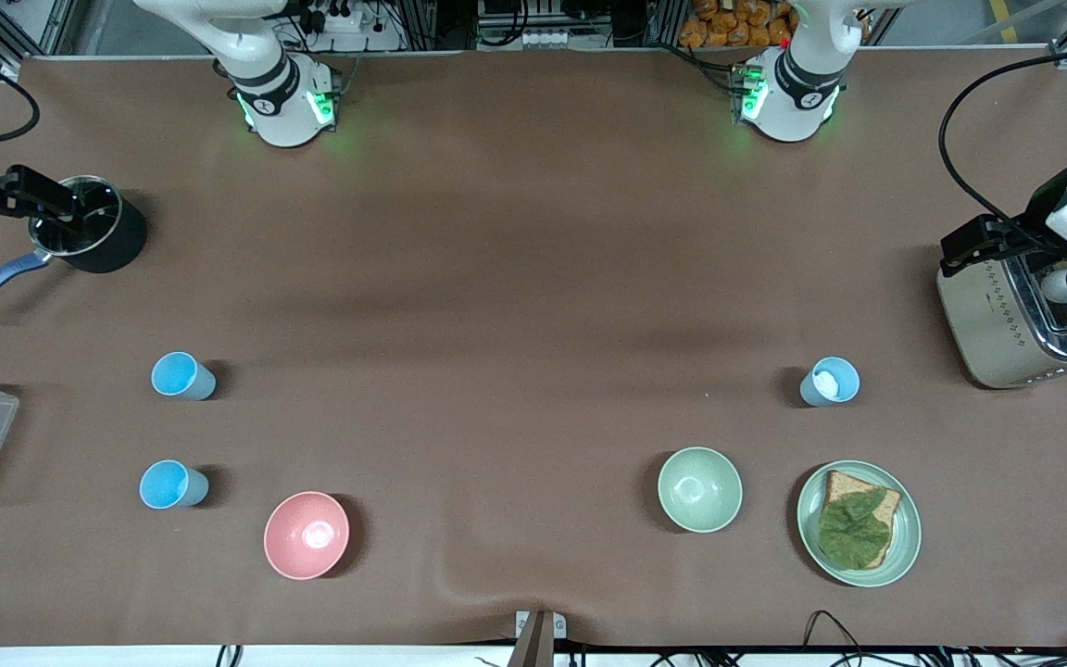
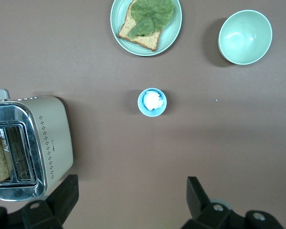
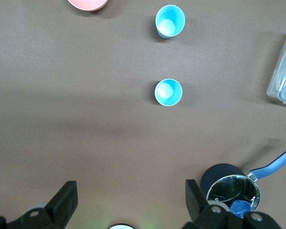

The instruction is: Stack blue cups with both arms

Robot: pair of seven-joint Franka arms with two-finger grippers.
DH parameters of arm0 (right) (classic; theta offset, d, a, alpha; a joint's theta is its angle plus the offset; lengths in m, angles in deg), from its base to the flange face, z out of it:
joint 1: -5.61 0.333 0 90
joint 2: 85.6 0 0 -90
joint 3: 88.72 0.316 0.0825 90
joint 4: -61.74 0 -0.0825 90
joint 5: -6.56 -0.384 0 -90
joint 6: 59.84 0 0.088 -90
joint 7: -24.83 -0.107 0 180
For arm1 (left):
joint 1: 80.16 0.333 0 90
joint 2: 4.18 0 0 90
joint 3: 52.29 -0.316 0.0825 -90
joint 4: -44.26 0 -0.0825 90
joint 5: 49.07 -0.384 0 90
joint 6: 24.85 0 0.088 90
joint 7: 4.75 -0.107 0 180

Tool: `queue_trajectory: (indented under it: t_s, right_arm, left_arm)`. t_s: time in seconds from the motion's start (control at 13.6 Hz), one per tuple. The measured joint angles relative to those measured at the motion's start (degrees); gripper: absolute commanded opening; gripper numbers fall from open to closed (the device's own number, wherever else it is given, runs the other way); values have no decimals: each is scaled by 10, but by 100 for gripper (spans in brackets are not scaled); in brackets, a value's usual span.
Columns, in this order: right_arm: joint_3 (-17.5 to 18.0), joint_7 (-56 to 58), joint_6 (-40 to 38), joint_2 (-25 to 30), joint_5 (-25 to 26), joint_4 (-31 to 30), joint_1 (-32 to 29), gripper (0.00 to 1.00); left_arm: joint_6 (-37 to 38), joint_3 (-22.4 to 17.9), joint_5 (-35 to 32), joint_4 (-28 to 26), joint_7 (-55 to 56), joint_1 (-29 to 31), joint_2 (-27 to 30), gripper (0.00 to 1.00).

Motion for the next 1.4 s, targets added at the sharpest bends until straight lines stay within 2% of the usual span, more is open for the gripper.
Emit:
queue_trajectory:
  t_s: [0.44,0.74,0.96,1.18,1.4]
  right_arm:
    - [0,0,0,-1,0,4,0,100]
    - [0,0,-7,-21,0,1,2,100]
    - [-1,0,-5,-95,0,-2,2,100]
    - [-5,0,-5,-137,1,0,-2,100]
    - [-8,1,13,-180,-9,1,-45,100]
  left_arm:
    - [0,-2,0,2,-4,0,-7,100]
    - [-16,-4,0,-2,-60,8,-71,100]
    - [-116,-5,0,-58,-67,36,-116,100]
    - [-230,-4,0,-131,-67,41,-130,100]
    - [-315,-3,0,-190,-67,40,-145,100]
